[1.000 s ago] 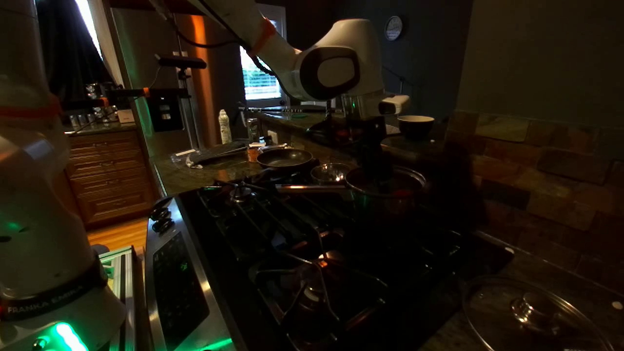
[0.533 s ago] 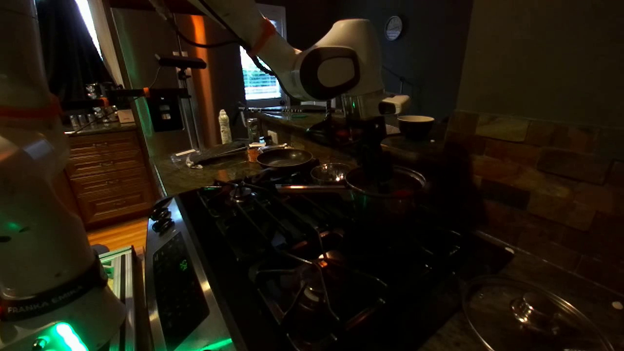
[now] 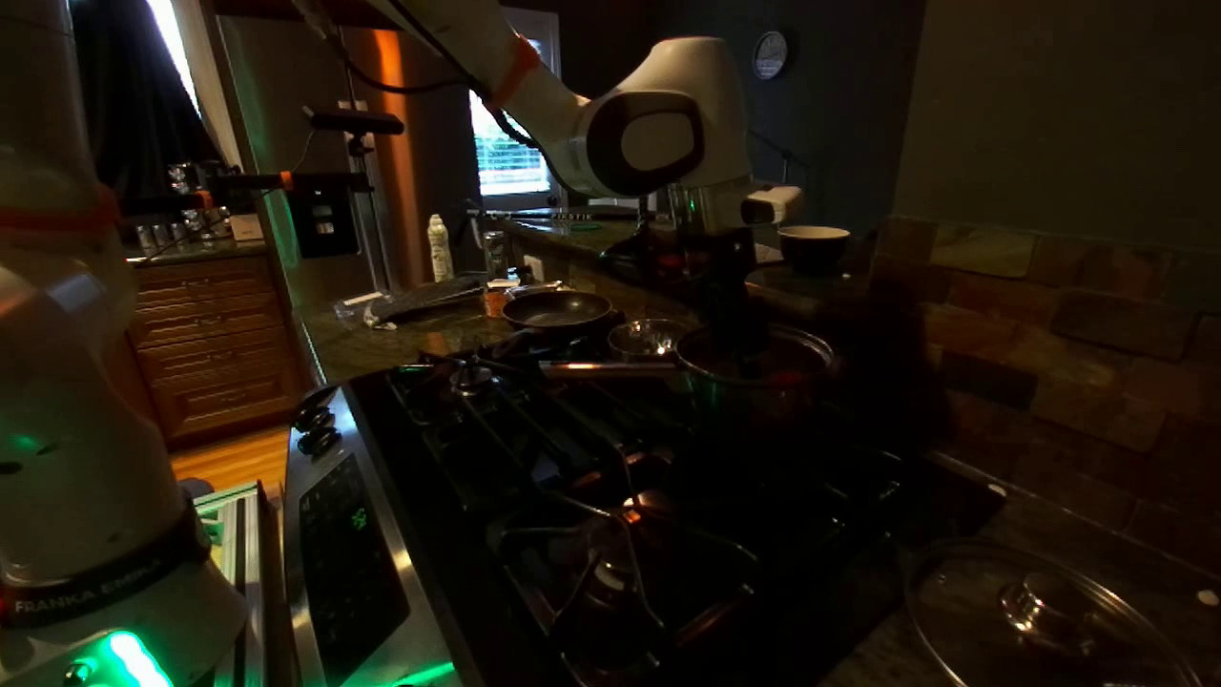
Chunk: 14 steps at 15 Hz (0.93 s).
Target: Remove the orange cup from the pot and put it on the pot holder on the counter
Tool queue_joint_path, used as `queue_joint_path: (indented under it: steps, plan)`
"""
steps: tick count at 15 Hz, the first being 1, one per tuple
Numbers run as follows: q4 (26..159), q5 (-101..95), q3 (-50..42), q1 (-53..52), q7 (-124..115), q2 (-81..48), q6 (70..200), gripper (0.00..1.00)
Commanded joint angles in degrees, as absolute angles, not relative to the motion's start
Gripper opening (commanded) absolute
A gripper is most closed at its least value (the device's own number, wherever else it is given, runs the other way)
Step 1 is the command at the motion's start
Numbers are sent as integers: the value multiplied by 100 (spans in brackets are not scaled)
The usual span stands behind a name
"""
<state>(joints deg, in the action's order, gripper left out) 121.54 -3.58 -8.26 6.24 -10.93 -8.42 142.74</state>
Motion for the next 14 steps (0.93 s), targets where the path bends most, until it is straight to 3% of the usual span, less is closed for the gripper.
queue_joint_path:
  steps: [1,14]
  plan:
    - [12140,-351,-827,627,-1080,-842,14253,97]
    - [11544,-1230,-827,652,-127,-1608,14462,100]
